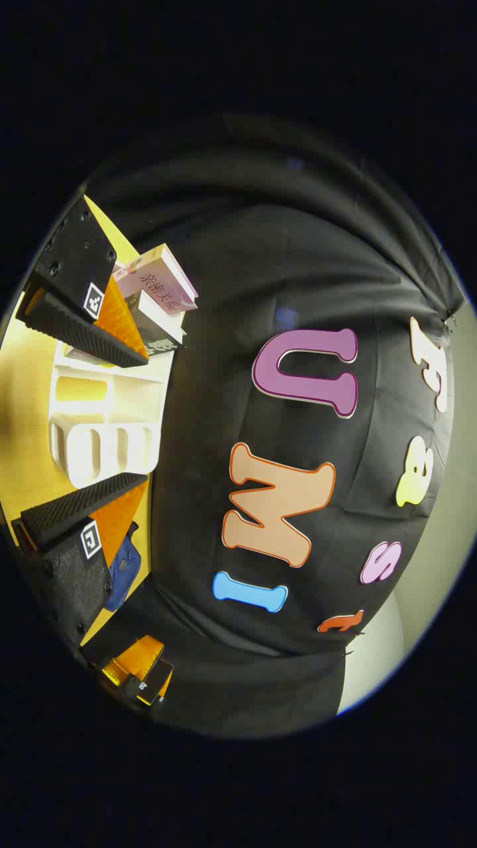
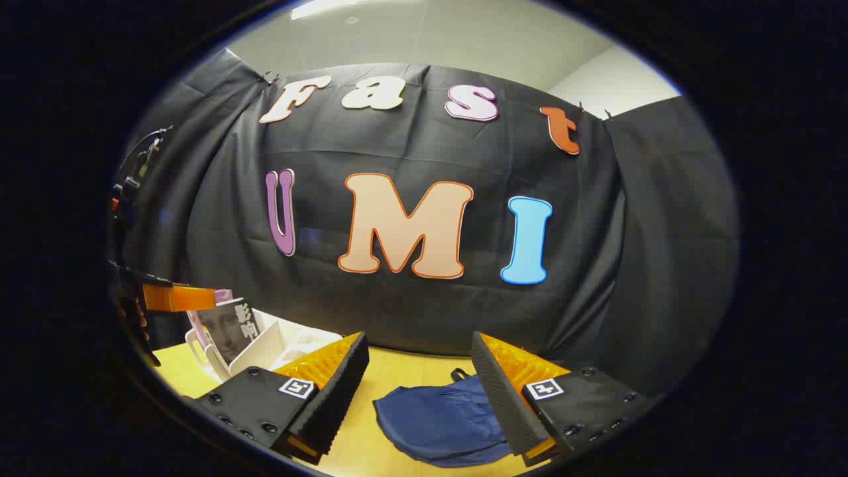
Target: Open the schoolbag, grab two books from the bookshelf and put them into the schoolbag.
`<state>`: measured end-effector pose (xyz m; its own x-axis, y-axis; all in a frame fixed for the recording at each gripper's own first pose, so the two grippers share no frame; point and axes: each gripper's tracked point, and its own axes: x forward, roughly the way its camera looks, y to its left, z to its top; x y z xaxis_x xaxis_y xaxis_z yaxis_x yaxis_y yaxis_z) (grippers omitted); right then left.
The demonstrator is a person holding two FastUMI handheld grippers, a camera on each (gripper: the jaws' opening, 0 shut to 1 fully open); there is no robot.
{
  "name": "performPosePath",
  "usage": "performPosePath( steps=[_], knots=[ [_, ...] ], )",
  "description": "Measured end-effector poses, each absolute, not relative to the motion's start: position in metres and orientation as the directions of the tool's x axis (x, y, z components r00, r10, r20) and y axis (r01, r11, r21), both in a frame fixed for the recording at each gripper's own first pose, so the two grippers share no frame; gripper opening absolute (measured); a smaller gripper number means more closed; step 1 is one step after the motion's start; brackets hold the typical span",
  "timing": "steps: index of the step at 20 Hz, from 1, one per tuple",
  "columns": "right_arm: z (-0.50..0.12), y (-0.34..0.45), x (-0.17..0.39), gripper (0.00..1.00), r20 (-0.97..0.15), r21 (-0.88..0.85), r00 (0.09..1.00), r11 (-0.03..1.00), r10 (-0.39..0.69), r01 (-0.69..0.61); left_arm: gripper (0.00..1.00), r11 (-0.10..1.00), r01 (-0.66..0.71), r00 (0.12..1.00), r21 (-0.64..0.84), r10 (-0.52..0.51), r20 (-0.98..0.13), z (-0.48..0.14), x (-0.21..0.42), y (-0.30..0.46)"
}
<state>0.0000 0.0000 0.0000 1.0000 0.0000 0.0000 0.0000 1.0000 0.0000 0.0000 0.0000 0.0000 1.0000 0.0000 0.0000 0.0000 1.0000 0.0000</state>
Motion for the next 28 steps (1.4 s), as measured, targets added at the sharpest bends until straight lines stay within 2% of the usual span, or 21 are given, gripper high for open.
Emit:
performPosePath(
  steps=[2, 3, 4, 6, 9, 10, 11, 16, 24, 25, 26, 28],
  knots=[
    [-0.003, -0.008, -0.001, 0.96, -0.006, -0.004, 1.000, 1.000, -0.008, 0.008, 0.94, 1.000, -0.002, 1.000, 0.016, 0.002, -0.006, 0.000, 0.002, -0.004],
    [-0.004, -0.011, 0.000, 0.96, -0.007, 0.000, 1.000, 1.000, -0.010, 0.010, 0.90, 1.000, -0.004, 1.000, 0.022, 0.004, -0.004, 0.001, 0.003, -0.005],
    [-0.005, -0.013, -0.001, 0.96, -0.009, 0.003, 1.000, 1.000, -0.015, 0.015, 0.94, 1.000, -0.007, 1.000, 0.029, 0.007, -0.005, 0.000, 0.003, -0.006],
    [-0.010, -0.018, 0.000, 0.99, -0.017, 0.003, 1.000, 1.000, -0.022, 0.022, 0.94, 0.999, -0.017, 1.000, 0.037, 0.017, -0.006, -0.001, 0.002, -0.007],
    [-0.019, -0.028, 0.000, 0.95, -0.035, -0.002, 0.999, 0.999, -0.034, 0.034, 0.94, 0.999, -0.024, 1.000, 0.043, 0.024, -0.005, -0.003, 0.000, -0.011],
    [-0.021, -0.030, -0.001, 0.95, -0.041, -0.001, 0.998, 0.999, -0.036, 0.036, 0.94, 0.999, -0.026, 1.000, 0.048, 0.026, -0.005, -0.004, 0.000, -0.012],
    [-0.024, -0.032, -0.002, 1.00, -0.045, 0.002, 0.998, 0.999, -0.037, 0.037, 0.94, 0.998, -0.026, 1.000, 0.053, 0.027, -0.008, -0.005, -0.001, -0.013],
    [-0.037, -0.038, -0.006, 0.99, -0.071, -0.007, 0.996, 0.999, -0.049, 0.049, 0.94, 0.998, -0.010, 1.000, 0.055, 0.010, -0.009, -0.008, -0.006, -0.022],
    [-0.097, -0.055, -0.011, 1.00, -0.172, -0.190, 0.983, 0.981, -0.068, 0.035, 0.94, 0.994, -0.038, 0.999, 0.107, 0.041, -0.025, -0.016, -0.015, -0.019],
    [-0.108, -0.057, -0.015, 0.99, -0.180, -0.209, 0.981, 0.977, -0.069, 0.030, 0.90, 0.993, -0.041, 0.999, 0.115, 0.044, -0.028, -0.017, -0.017, -0.019],
    [-0.119, -0.058, -0.017, 0.96, -0.191, -0.221, 0.979, 0.975, -0.071, 0.028, 0.94, 0.991, -0.044, 0.998, 0.123, 0.048, -0.029, -0.017, -0.019, -0.018],
    [-0.142, -0.061, -0.022, 0.94, -0.217, -0.243, 0.973, 0.970, -0.081, 0.027, 0.94, 0.990, -0.048, 0.998, 0.136, 0.053, -0.030, -0.017, -0.022, -0.018]
  ],
)
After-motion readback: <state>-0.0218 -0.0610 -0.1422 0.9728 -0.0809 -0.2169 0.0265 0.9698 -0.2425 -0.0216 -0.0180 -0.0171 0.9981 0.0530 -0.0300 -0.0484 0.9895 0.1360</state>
